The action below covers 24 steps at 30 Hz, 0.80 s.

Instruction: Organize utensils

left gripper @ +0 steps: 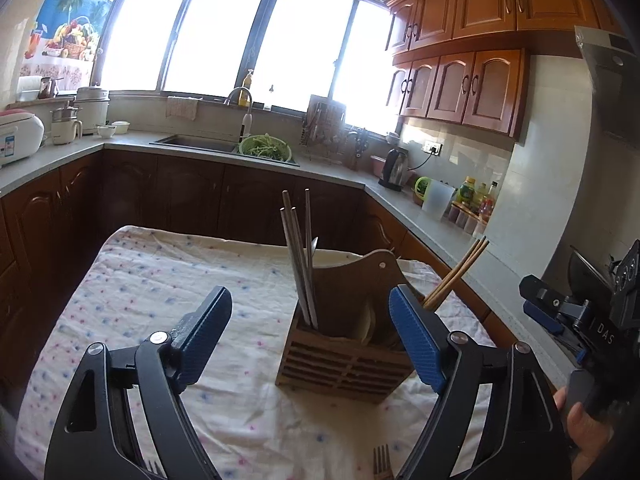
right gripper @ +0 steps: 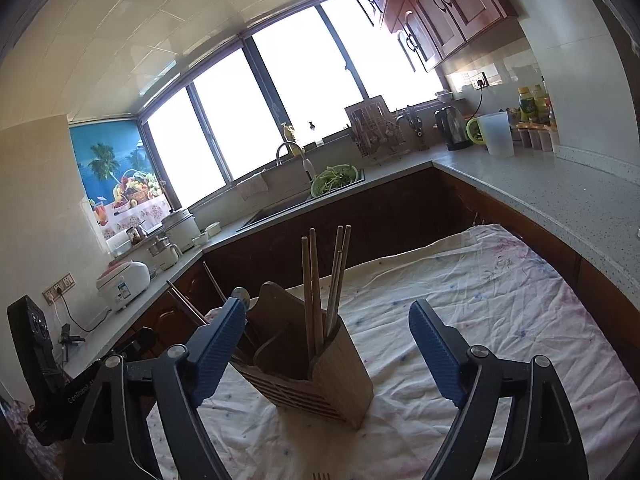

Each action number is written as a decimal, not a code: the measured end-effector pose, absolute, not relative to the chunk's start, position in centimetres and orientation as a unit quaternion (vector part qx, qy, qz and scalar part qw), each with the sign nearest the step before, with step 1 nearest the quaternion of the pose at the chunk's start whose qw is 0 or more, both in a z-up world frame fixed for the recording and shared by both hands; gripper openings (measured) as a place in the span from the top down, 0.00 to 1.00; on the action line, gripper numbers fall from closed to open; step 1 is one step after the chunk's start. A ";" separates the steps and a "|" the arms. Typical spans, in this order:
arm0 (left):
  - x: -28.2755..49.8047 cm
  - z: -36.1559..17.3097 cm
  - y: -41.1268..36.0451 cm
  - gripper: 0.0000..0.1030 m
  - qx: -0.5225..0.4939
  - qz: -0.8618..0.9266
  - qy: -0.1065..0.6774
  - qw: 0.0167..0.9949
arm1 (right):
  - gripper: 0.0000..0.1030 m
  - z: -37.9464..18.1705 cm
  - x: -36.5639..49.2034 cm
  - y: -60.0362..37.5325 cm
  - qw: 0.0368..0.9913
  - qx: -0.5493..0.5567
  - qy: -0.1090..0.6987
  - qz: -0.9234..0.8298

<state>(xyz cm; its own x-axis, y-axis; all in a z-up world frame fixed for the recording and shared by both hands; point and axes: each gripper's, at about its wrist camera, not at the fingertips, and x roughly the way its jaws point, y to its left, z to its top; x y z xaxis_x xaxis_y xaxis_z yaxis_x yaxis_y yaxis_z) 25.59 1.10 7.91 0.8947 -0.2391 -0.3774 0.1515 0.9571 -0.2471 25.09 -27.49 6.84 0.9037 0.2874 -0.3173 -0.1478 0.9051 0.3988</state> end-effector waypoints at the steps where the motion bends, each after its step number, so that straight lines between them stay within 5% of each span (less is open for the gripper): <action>1: 25.2 7.6 1.3 0.12 -0.105 -0.095 0.209 0.968 | 0.06 6.5 24.9 -27.6 0.957 0.188 0.190 0.114; 16: 18.5 5.1 3.1 0.05 -0.096 -0.053 0.244 0.963 | 0.02 5.5 18.6 -25.9 0.949 0.181 0.208 0.151; 24: 12.7 8.2 2.7 0.00 -0.082 -0.063 0.192 0.976 | 0.00 9.3 13.7 -25.1 0.965 0.135 0.153 0.164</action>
